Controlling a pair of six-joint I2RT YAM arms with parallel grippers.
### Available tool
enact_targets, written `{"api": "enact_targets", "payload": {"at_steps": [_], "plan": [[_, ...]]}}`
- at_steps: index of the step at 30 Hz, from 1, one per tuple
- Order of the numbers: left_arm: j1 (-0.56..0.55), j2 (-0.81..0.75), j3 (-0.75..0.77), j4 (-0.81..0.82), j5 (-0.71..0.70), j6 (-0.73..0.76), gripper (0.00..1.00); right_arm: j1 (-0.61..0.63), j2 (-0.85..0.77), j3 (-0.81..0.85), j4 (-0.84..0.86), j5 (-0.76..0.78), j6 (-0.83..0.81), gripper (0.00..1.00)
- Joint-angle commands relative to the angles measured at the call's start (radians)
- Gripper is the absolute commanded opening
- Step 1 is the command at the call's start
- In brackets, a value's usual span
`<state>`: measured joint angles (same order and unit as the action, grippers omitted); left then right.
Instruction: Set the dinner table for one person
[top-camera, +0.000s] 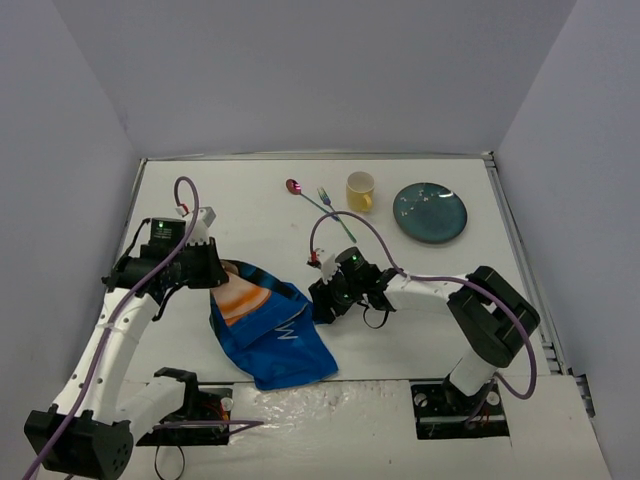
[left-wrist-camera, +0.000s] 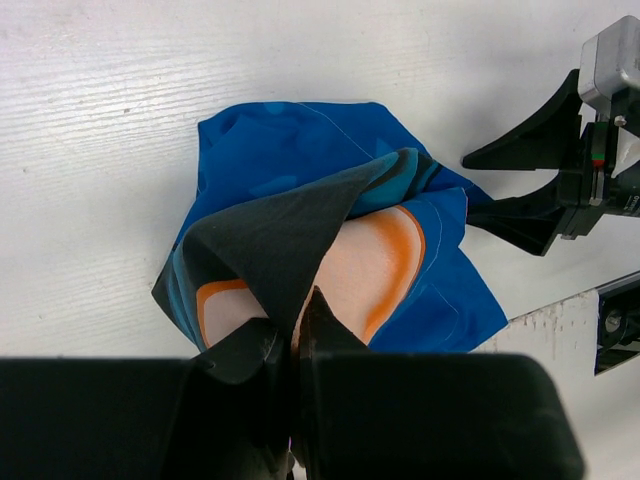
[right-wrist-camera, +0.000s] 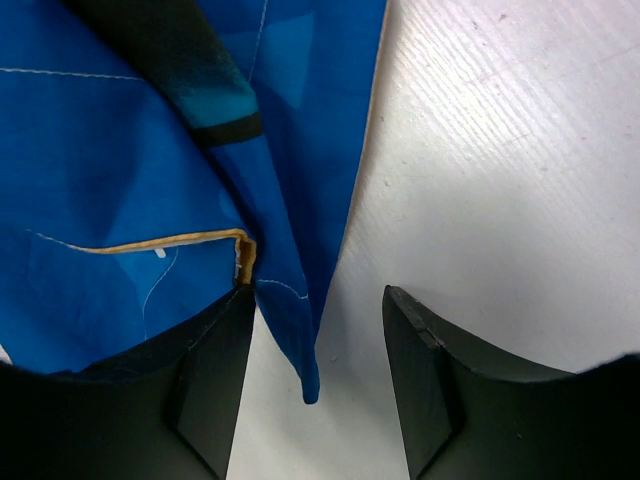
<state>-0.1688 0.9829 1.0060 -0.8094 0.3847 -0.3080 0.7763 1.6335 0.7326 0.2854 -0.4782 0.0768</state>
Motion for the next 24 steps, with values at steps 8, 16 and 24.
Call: {"api": "enact_targets", "payload": {"at_steps": [8, 16, 24], "plan": [[-0.001, 0.143, 0.097, 0.196, 0.007, 0.017, 0.00, 0.004, -0.018, 0.034, -0.036, 0.125, 0.020, 0.00], [-0.003, 0.407, 0.263, 0.323, -0.033, -0.066, 0.68, -0.072, -0.118, 0.019, -0.088, 0.279, 0.129, 0.00], [-0.033, 0.333, 0.210, 0.275, -0.098, -0.298, 0.90, -0.097, -0.153, -0.005, -0.086, 0.315, 0.181, 0.00]]}}
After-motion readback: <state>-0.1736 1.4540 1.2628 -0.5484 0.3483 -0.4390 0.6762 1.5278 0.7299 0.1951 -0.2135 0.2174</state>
